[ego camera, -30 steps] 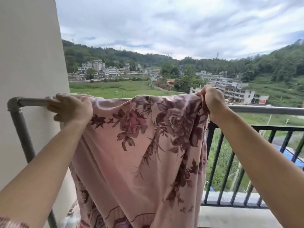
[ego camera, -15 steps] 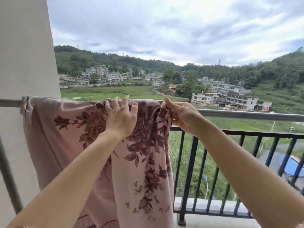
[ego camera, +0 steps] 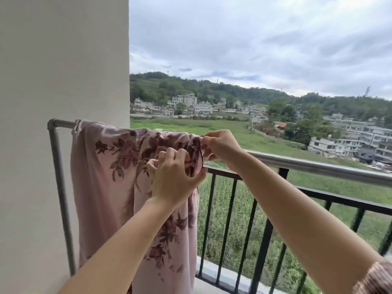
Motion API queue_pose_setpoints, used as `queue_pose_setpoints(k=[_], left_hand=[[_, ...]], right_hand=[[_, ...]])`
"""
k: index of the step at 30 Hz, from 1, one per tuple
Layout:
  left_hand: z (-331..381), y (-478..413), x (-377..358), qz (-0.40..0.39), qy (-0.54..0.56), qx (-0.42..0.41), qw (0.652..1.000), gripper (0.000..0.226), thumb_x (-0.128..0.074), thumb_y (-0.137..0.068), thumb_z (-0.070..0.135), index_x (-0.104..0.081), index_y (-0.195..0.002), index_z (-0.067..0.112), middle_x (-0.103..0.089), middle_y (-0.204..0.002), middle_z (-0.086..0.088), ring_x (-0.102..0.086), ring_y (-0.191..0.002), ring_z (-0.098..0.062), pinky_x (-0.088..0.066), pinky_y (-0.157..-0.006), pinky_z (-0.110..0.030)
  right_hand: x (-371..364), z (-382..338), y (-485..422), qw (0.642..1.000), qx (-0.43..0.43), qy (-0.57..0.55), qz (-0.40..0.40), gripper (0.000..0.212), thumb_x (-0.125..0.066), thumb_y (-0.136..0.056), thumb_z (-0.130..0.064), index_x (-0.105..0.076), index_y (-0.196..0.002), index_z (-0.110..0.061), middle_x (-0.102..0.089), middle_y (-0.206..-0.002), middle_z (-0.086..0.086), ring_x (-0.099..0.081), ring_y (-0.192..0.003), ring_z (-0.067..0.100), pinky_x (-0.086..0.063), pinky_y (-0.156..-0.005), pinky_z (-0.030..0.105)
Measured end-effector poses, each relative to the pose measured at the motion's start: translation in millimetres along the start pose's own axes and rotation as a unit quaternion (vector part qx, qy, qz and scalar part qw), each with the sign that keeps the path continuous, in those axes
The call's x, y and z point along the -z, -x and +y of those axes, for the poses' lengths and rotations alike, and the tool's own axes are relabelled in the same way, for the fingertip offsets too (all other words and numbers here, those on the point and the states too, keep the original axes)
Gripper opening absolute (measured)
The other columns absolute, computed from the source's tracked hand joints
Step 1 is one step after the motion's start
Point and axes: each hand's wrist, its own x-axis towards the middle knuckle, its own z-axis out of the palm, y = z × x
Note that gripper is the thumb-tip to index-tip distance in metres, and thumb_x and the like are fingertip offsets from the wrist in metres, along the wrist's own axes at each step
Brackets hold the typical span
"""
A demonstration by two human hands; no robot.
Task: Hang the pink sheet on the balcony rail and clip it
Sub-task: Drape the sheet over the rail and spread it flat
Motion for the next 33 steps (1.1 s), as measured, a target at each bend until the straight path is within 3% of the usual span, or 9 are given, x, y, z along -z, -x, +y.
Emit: queue_pose_setpoints(k=[4,9,13,18,20,23,27,29,33], left_hand=[[5,-12,2,-0.042,-0.036,0.037,0.998,0.035,-0.049,-0.090,0.052,-0.060,-0.087,0.019,-0.053,-0.083,0.005,-0.048,-0.075,-0.014,-0.021,-0.077,-0.034],[-16,-28,17,-0.080,0.181,0.104,0.975,0.009,-0.067,-0.086,0.028,-0.072,-0.087,0.021,-0.062,-0.089,0.005,-0.058,-0.082,-0.014,-0.046,-0.082,-0.033],[-24,-39,30,-0.081,0.340,0.213,0.912,0.016,-0.058,-0.092,0.020,-0.063,-0.078,0.013,-0.054,-0.076,-0.012,-0.046,-0.072,-0.019,-0.037,-0.062,-0.026],[-29,-50,25,-0.072,0.399,0.280,0.870,0.020,-0.050,-0.095,0.023,-0.054,-0.076,0.018,-0.047,-0.077,-0.008,-0.041,-0.072,-0.020,-0.035,-0.066,-0.031],[-30,-54,22,-0.057,0.399,0.292,0.868,0.020,-0.046,-0.097,0.022,-0.052,-0.079,0.016,-0.049,-0.068,-0.008,-0.046,-0.064,-0.019,-0.038,-0.063,-0.030],[-35,-70,23,-0.017,0.394,0.315,0.863,0.020,-0.043,-0.098,0.019,-0.054,-0.081,0.015,-0.048,-0.066,-0.001,-0.047,-0.064,-0.018,-0.039,-0.061,-0.030],[-43,-100,33,0.122,0.357,0.367,0.850,0.015,-0.046,-0.097,0.017,-0.057,-0.088,0.013,-0.049,-0.069,0.002,-0.043,-0.059,-0.011,-0.034,-0.048,-0.015],[-39,-108,36,0.158,0.308,0.353,0.869,0.015,-0.046,-0.097,0.018,-0.059,-0.098,0.012,-0.055,-0.076,0.000,-0.044,-0.062,-0.011,-0.034,-0.048,-0.019],[-20,-110,28,0.169,0.252,0.332,0.893,0.024,-0.047,-0.097,0.021,-0.062,-0.105,0.005,-0.059,-0.095,-0.008,-0.049,-0.078,-0.018,-0.034,-0.051,-0.018]], right_hand=[[10,1,-5,0.998,0.020,0.056,-0.024,0.018,-0.061,-0.089,-0.012,-0.069,-0.076,-0.002,-0.065,-0.063,0.003,-0.054,-0.049,0.010,-0.044,-0.042,0.017],[21,5,-15,0.998,-0.003,0.059,-0.015,0.024,-0.060,-0.089,-0.016,-0.070,-0.081,0.005,-0.064,-0.059,0.006,-0.051,-0.044,0.013,-0.043,-0.040,0.020],[26,5,-25,0.994,0.058,0.092,-0.013,0.014,-0.060,-0.085,-0.007,-0.069,-0.092,0.002,-0.065,-0.079,0.009,-0.057,-0.069,0.020,-0.051,-0.066,0.031],[17,11,-30,0.954,0.159,0.243,-0.074,0.047,-0.072,-0.081,-0.016,-0.059,-0.126,-0.021,-0.063,-0.114,-0.003,-0.058,-0.097,0.012,-0.047,-0.083,0.024],[8,14,-34,0.959,0.174,0.222,-0.034,0.021,-0.067,-0.086,-0.015,-0.073,-0.106,-0.015,-0.074,-0.095,0.002,-0.069,-0.074,0.015,-0.058,-0.064,0.030],[14,11,-42,0.963,0.165,0.208,0.043,0.023,-0.053,-0.091,-0.003,-0.075,-0.098,-0.008,-0.073,-0.084,0.002,-0.051,-0.037,0.003,-0.039,-0.035,0.017],[55,4,-42,0.989,0.077,-0.033,0.125,0.025,-0.044,-0.097,-0.002,-0.066,-0.086,-0.010,-0.070,-0.084,0.015,-0.060,-0.043,0.012,-0.044,-0.036,0.018],[71,5,-33,0.963,0.080,-0.175,0.188,0.026,-0.041,-0.098,0.000,-0.060,-0.085,-0.011,-0.066,-0.084,0.013,-0.065,-0.047,0.011,-0.054,-0.046,0.020],[101,13,-15,0.950,0.157,-0.122,0.240,0.024,-0.044,-0.097,-0.002,-0.058,-0.084,-0.016,-0.066,-0.078,0.007,-0.066,-0.050,0.006,-0.057,-0.052,0.021]])
